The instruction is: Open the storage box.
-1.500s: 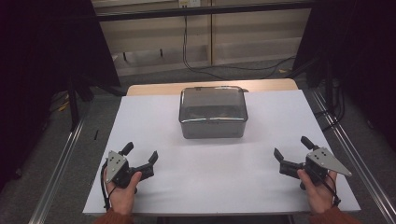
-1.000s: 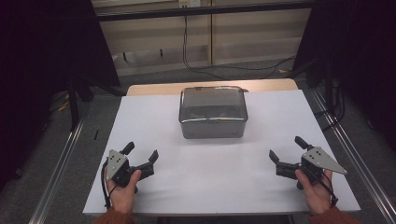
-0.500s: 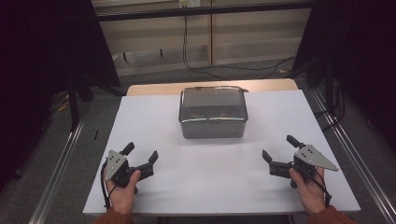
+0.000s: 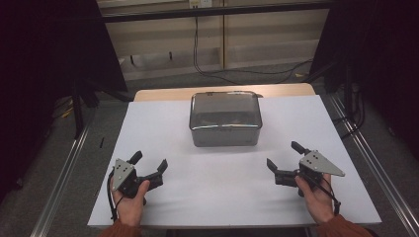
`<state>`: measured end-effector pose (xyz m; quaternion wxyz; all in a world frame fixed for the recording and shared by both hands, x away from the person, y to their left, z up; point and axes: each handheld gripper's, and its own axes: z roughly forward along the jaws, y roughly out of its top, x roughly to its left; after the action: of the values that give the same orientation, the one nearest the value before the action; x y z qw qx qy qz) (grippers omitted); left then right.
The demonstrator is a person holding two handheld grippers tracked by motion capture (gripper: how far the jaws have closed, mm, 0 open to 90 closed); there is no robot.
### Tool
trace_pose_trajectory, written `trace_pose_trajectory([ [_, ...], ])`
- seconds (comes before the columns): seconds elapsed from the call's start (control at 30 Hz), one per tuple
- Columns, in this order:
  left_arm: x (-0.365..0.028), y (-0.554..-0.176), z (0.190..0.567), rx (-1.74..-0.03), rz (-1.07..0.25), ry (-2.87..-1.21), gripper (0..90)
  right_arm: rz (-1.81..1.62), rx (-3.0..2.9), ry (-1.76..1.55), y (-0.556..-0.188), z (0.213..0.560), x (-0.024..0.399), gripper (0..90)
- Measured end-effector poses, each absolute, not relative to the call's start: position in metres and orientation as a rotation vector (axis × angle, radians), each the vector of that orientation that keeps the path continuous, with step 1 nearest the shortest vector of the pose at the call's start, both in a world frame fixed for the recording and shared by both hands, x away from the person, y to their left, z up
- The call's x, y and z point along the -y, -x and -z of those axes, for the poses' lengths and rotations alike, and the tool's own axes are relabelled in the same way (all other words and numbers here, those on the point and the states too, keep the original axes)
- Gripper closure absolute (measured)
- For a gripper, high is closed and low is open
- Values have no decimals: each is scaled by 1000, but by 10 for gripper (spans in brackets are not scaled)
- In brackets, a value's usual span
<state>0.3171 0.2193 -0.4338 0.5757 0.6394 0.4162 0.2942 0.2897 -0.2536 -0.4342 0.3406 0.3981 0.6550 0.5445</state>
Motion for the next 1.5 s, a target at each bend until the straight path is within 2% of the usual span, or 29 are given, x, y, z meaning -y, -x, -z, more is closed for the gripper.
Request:
trace_pose_trajectory([
  [0.83, -218, -317, 434, -977, -678, -1501, 41, -1407, -1797, -1021, -310, 433, 220, 0],
  [1.5, -217, -317, 434, -968, -687, -1525, 40, -1393, -1792, -916, -331, 415, 189, 0],
])
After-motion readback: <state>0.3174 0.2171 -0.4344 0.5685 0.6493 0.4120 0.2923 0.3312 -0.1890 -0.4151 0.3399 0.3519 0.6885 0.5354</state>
